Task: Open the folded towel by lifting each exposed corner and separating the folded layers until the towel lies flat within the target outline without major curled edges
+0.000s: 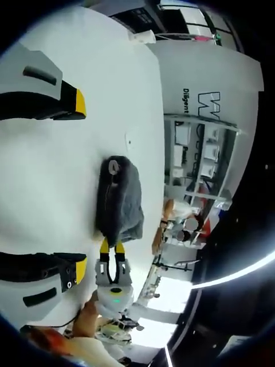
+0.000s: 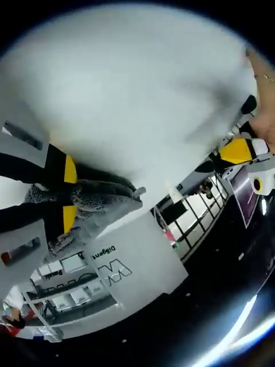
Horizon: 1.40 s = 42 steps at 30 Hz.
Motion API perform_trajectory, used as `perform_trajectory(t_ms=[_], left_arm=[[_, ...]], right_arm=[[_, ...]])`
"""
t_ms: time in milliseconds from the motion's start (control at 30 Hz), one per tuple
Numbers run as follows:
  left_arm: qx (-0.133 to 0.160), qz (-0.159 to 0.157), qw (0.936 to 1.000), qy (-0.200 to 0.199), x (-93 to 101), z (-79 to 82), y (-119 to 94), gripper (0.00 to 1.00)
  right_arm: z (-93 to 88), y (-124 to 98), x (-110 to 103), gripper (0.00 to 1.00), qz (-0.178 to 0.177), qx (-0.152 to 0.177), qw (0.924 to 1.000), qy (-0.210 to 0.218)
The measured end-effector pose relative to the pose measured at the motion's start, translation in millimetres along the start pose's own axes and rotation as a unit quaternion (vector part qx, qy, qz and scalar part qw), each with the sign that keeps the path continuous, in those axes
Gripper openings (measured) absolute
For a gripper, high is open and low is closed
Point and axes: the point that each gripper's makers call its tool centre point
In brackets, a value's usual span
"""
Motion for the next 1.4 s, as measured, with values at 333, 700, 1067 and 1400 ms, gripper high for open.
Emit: perform_trajectory(t_ms=[333, 700, 1067, 1400], left_arm=[[-0.005, 0.003, 1.0000, -0.001, -1.3, -2.8, 0, 0.94], [-0.009, 0.006, 0.9999, -0.001, -3.0, -4.7, -1, 0.93], [-0.015, 0.009, 0.9999, -0.003, -5.6, -7.1, -1, 0.93], [-0.016, 0.011, 0.9998, -0.002, -7.2, -7.6, -4, 0.93]], right_arm=[[17.2, -11, -8, 0.02, 0.030, 0.008, 0.9972, 0.068], [38.0, -18, -19, 0.02, 0.066, 0.016, 0.9841, 0.164], [58.1, -27, -32, 0.03, 0.094, 0.024, 0.9782, 0.183], [60.8, -30, -35, 0.09, 0.079, 0.039, 0.9937, 0.069]])
Point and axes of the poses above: the point that each gripper's makers call its tool centre point, and the gripper's own axes: y roughly forward along the fingers, x roughly to its right, z roughly out of its top, and after that the axes turned 14 degrees about -z, right-handed
